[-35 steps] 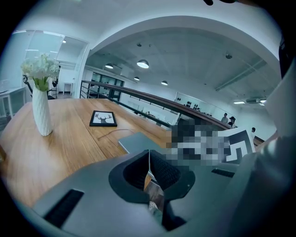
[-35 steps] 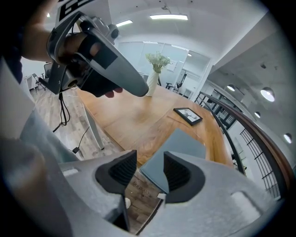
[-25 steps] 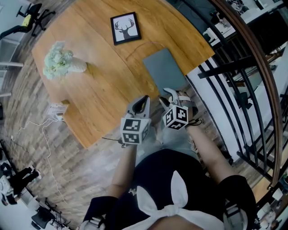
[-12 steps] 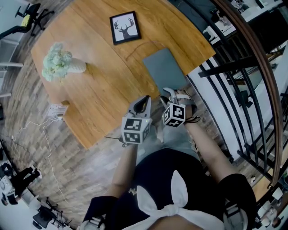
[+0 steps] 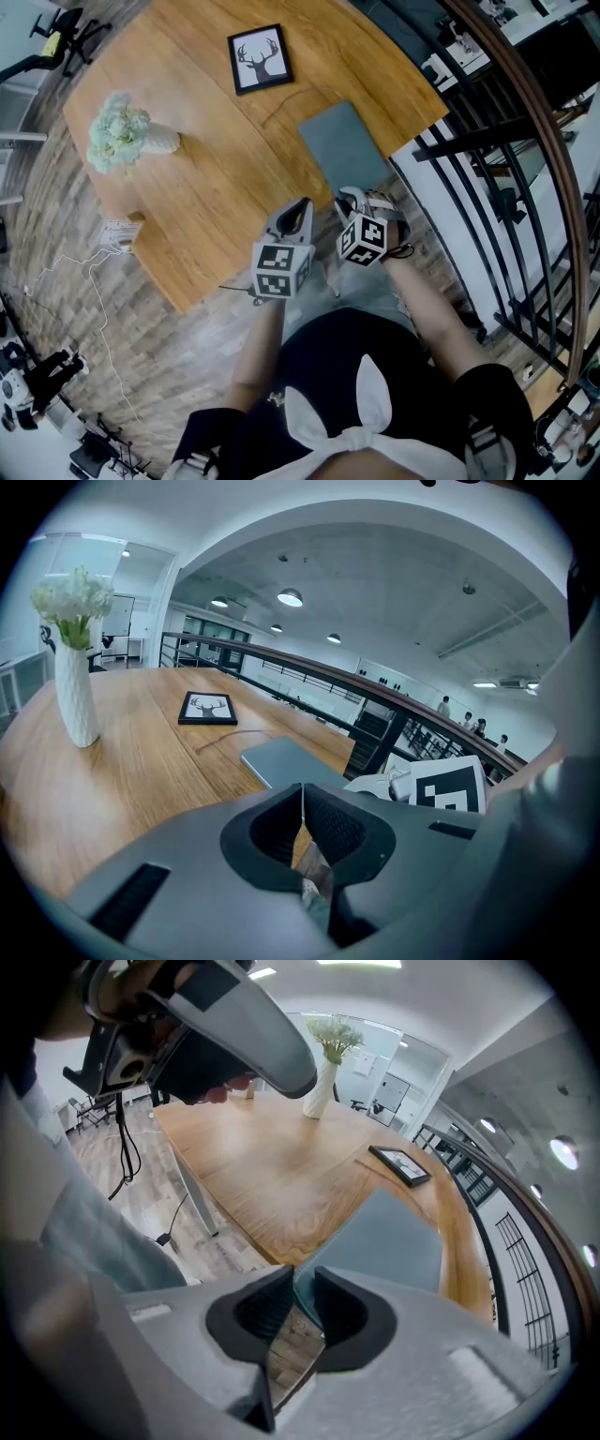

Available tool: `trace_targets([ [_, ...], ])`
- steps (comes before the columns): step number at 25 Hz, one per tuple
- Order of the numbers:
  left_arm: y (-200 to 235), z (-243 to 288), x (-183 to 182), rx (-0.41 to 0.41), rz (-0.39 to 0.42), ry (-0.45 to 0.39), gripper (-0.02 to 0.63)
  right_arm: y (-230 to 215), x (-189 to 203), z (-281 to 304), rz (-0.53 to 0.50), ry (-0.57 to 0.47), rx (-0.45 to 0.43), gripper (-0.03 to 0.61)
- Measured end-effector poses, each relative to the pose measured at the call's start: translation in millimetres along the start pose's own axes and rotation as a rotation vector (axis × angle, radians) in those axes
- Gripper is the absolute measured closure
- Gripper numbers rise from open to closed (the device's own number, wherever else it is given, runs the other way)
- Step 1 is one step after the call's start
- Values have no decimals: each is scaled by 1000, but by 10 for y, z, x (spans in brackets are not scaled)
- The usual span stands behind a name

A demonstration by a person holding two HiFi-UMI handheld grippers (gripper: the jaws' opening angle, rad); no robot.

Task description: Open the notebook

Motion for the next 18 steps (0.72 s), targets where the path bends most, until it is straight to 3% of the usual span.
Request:
trace_targets([
  [6, -13, 6, 3, 3, 20, 9, 589, -19, -16, -61, 44, -26, 10, 540],
  [18, -4, -121, -165, -22, 55, -1, 589, -175, -103, -322, 136, -87, 14, 549],
])
Point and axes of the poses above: the fingertips, and each gripper's own axes: z forward along the fingers, y to its left, x out of its underside, the point moved 6 cm from there along -z, backward along the fingers, and after that the axes turned 7 degrees about -y, right-handed, at the moved point
